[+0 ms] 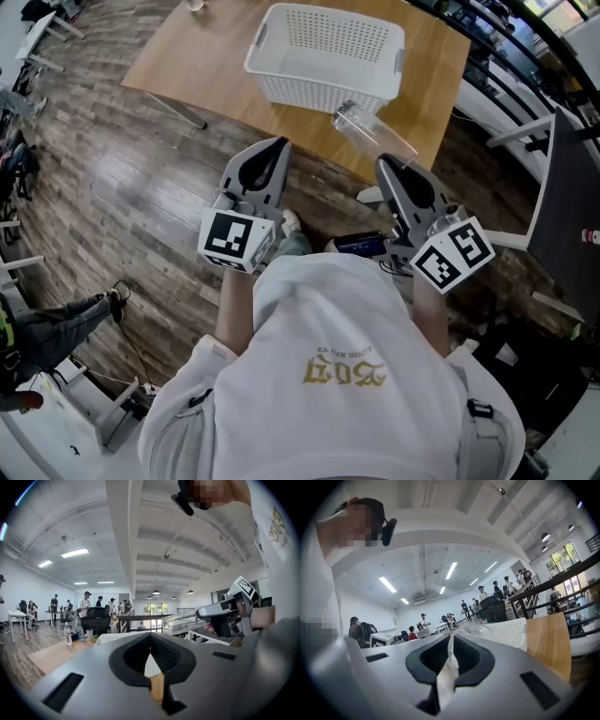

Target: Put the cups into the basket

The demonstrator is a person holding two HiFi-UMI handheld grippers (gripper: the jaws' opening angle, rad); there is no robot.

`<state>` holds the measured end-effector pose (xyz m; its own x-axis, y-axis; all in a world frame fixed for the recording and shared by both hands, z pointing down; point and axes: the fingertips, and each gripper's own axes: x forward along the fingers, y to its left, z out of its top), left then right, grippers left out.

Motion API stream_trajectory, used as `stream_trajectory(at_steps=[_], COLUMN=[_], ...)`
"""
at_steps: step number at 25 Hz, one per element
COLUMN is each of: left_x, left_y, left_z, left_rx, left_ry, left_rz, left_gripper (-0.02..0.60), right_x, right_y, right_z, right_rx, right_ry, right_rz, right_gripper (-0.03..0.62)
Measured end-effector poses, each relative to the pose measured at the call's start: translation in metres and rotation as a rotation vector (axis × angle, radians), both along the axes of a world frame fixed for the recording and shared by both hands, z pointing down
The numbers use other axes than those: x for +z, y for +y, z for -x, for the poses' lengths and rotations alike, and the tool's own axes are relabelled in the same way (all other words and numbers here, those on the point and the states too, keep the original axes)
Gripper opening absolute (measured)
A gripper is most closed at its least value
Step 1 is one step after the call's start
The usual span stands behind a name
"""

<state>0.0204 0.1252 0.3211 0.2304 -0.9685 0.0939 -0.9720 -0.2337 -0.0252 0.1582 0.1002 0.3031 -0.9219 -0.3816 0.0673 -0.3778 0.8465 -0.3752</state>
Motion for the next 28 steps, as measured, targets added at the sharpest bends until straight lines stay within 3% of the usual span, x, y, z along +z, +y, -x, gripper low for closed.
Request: stream_trajectory(at_steps=[18,28], left_x=[0.003,-0.001], left_y=[-0.074,-0.122], left_z=[0.117,0.131], left_rx=[0.109,0.135], left_ry=[0.001,0.003], left_rz=[0.003,-0.009], left_gripper=[0.008,0.008], right_x=[0.006,0.006], right_y=[-0.066,-0.108], right_z=[0.097,0.1], right_rx=[0.16,0.214], right_ry=[0.009,0.011], right_rz=[-0.003,-0.01], right_gripper=[0.026,0.026])
